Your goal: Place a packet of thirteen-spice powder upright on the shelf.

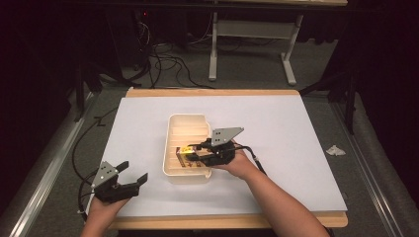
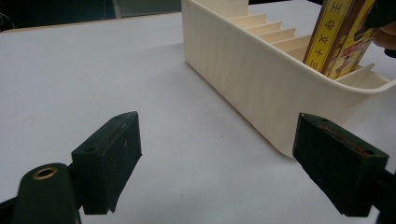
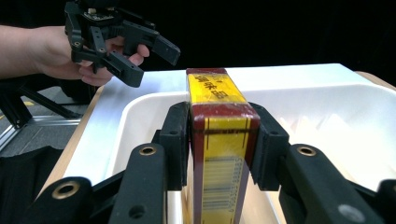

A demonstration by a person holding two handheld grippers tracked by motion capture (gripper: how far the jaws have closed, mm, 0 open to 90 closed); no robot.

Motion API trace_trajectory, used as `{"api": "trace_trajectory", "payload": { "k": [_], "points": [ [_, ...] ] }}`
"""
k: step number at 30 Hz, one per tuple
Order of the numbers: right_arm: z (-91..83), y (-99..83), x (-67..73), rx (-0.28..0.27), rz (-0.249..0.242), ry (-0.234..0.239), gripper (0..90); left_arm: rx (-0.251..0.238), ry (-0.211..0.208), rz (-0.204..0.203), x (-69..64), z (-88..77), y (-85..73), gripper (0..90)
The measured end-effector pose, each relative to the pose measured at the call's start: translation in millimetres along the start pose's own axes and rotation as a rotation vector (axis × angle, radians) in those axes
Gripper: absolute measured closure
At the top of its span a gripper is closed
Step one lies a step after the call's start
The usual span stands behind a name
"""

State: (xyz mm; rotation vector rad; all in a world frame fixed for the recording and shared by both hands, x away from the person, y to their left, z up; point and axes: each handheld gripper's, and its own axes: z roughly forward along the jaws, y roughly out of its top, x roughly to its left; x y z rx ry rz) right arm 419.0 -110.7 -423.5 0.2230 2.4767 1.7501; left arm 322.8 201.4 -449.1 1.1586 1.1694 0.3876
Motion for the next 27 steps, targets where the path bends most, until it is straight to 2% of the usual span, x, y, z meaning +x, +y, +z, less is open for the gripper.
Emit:
{"api": "trace_trajectory", "payload": {
  "k": [7, 27],
  "points": [
    [-2.4, -2.4, 1.1, 0.014, -0.005, -0.015, 60.3, -0.001, -0.001, -0.002, -0.2, 0.5, -0.1, 16.1],
    [-10.8, -0.7, 5.1, 0.016, -0.002, -0.038, 41.6, 0.006, -0.002, 0.003, -0.5, 0.8, -0.8, 16.1]
  ]
}}
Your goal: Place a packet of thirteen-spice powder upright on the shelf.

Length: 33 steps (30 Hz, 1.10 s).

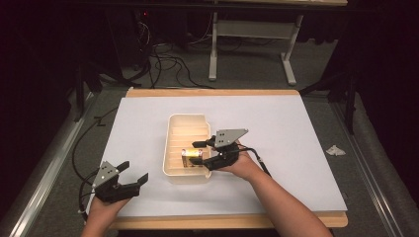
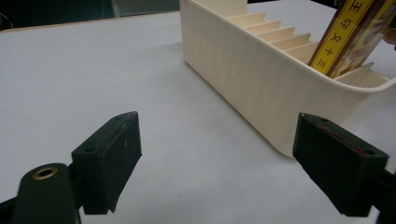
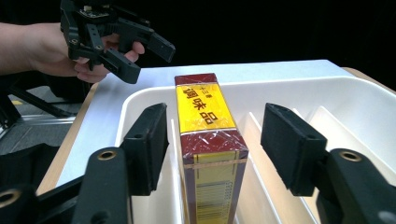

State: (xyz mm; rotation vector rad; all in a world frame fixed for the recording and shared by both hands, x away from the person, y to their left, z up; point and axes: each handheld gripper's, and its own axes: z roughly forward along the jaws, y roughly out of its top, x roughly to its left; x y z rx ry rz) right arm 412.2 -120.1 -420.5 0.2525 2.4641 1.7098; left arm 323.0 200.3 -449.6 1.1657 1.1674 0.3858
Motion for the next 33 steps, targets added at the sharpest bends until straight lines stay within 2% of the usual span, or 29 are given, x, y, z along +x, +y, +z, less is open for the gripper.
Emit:
{"api": "trace_trajectory", "payload": {
  "k": [7, 15, 20, 31, 33],
  "points": [
    [-3.3, 0.3, 2.8, -0.001, 0.000, -0.014, 36.6, 0.000, 0.000, 0.002, -0.3, 0.4, -0.4, 16.1],
    [-7.8, -0.8, 6.6, 0.008, 0.000, -0.057, 25.2, 0.002, -0.002, 0.002, -0.8, 0.5, -0.7, 16.1],
    [-12.0, -3.2, 7.8, 0.010, 0.018, -0.073, 22.1, 0.003, -0.003, 0.002, -0.8, 0.2, -0.9, 16.1],
    [-37.6, -11.6, 8.7, 0.036, 0.044, -0.154, 18.8, -0.003, -0.008, 0.001, -1.2, -0.2, 0.0, 16.1],
    [-47.9, -15.2, 8.8, 0.047, 0.049, -0.179, 18.5, -0.004, -0.009, -0.002, -1.3, -0.8, 0.6, 16.1]
  ]
}}
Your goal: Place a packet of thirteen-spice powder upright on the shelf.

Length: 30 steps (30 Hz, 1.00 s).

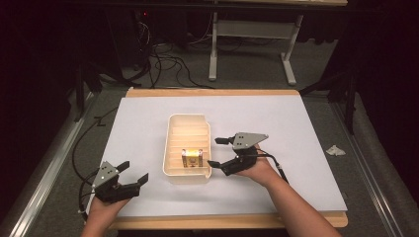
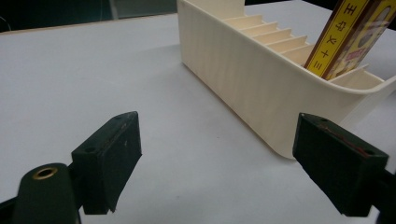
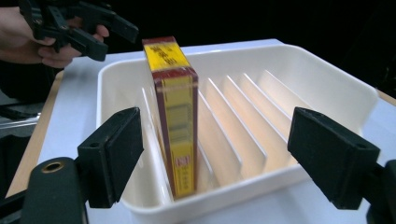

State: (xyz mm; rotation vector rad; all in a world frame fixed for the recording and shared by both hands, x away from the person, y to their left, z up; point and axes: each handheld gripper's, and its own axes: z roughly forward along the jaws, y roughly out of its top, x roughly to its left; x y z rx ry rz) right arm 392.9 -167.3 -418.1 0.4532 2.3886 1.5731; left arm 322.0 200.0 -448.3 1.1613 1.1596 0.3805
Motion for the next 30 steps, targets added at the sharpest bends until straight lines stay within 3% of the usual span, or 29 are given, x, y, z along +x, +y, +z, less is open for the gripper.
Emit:
{"api": "trace_trajectory", "payload": {
  "k": [4, 15, 23, 24, 25, 30],
  "points": [
    [-10.4, -4.5, -1.9, 0.002, 0.008, -0.029, 18.5, 0.001, 0.000, 0.000, 0.2, 0.2, -0.1, 16.1],
    [-54.7, -27.7, -10.2, 0.030, 0.066, -0.172, 18.1, 0.005, 0.001, 0.001, 0.6, 1.8, -1.1, 16.1],
    [-88.8, -47.8, -13.0, 0.057, 0.123, -0.325, 17.0, 0.001, -0.001, -0.003, 0.7, 1.9, -0.7, 16.1],
    [-88.8, -47.8, -13.0, 0.057, 0.123, -0.325, 17.0, 0.001, -0.001, -0.003, 0.7, 1.9, -0.7, 16.1],
    [-99.1, -53.3, -13.2, 0.063, 0.141, -0.360, 16.9, 0.002, -0.002, -0.003, 0.7, 1.7, -0.7, 16.1],
    [-124.7, -67.8, -9.3, 0.067, 0.183, -0.446, 16.2, 0.000, -0.003, -0.004, 0.1, 1.3, -0.4, 16.1]
  ]
}}
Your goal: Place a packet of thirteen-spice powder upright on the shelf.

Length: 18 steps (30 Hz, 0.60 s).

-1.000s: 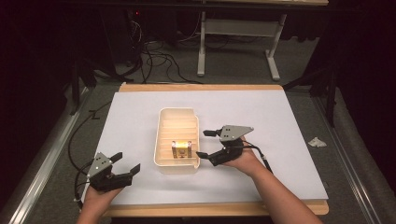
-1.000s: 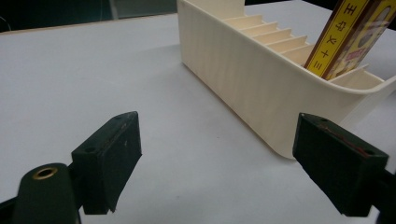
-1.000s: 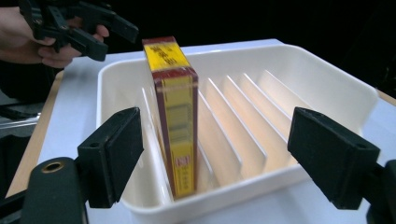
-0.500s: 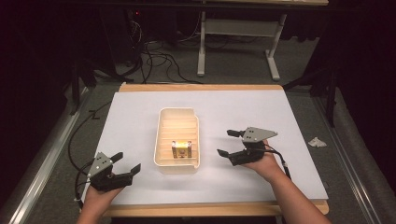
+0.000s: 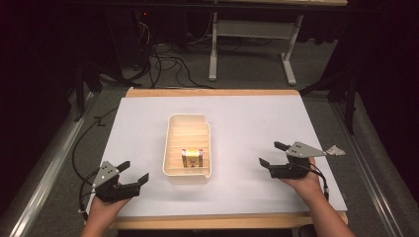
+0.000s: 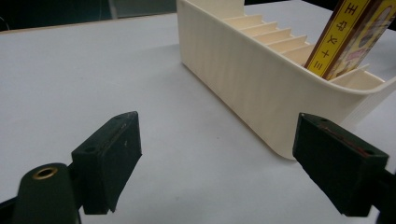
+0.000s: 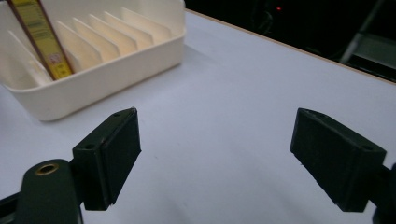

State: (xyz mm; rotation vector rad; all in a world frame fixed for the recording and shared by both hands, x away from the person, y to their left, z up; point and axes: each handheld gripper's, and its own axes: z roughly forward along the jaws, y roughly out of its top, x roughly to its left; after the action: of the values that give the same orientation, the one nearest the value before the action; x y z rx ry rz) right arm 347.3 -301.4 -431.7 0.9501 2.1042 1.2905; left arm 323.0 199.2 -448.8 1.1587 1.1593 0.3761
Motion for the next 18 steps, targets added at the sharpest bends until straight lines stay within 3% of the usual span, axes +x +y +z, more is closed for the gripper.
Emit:
{"api": "trace_trajectory", "payload": {
  "k": [2, 3, 9, 14, 18],
  "points": [
    [-5.4, -3.3, -1.7, 0.001, 0.007, -0.024, 16.2, 0.000, -0.001, 0.000, -0.3, -0.2, 0.0, 16.1],
    [-18.7, -10.9, -4.2, 0.005, 0.037, -0.085, 16.2, 0.000, -0.002, 0.005, -0.6, -0.5, -0.2, 16.1],
    [-44.3, -28.4, -8.3, 0.011, 0.108, -0.188, 16.2, 0.004, -0.007, 0.004, -2.8, 0.5, -1.1, 16.1],
    [-45.4, -30.4, -9.9, 0.004, 0.110, -0.187, 16.2, 0.013, -0.006, 0.010, -2.9, 3.5, -3.0, 16.1],
    [-40.3, -31.6, -8.1, 0.016, 0.089, -0.161, 16.3, 0.017, -0.004, 0.011, -3.4, 4.9, -4.2, 16.1]
  ]
}}
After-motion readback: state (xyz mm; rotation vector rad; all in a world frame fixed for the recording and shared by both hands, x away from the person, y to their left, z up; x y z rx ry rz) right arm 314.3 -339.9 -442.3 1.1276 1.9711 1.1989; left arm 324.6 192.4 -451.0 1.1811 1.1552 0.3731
